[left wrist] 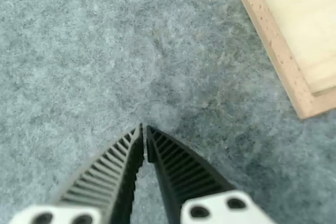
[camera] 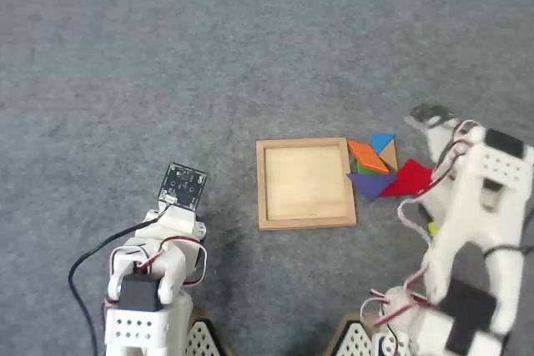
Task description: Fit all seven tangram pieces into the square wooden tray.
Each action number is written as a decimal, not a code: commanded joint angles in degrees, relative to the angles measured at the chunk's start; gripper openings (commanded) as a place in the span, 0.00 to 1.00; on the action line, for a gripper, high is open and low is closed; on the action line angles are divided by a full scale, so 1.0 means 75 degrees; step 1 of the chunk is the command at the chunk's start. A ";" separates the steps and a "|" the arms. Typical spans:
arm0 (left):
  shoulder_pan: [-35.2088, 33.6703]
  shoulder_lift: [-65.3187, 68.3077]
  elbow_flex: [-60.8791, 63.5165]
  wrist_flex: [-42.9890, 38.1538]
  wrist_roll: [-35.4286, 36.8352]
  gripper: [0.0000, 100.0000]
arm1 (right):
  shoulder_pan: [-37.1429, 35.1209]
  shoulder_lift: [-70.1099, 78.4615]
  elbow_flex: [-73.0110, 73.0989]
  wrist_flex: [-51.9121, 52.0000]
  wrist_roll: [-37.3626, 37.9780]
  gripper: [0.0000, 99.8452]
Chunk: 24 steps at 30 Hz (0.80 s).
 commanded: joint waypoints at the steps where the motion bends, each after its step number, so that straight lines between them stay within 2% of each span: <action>1: -0.0035 -0.0188 -0.0088 0.0035 0.0059 0.01 | -0.0006 -0.0697 0.0680 -0.0041 0.0914 0.34; 5: -0.0035 -0.0188 -0.0088 0.0035 0.0059 0.01 | 0.0440 -0.0264 0.1032 -0.0744 0.1067 0.33; 8: -0.0035 -0.0188 -0.0088 0.0035 0.0059 0.01 | 0.0721 0.0451 0.0985 -0.1014 0.1688 0.34; 16: -0.0035 -0.0188 -0.0088 0.0035 0.0059 0.01 | 0.0920 0.2081 0.0469 -0.1612 0.2028 0.34; 19: -0.0035 -0.0188 -0.0088 0.0035 0.0059 0.01 | 0.1155 0.2245 0.0457 -0.1846 0.2473 0.34; 24: -0.0035 -0.0188 -0.0088 0.0035 0.0059 0.01 | 0.1459 0.2303 0.0457 -0.2151 0.2497 0.33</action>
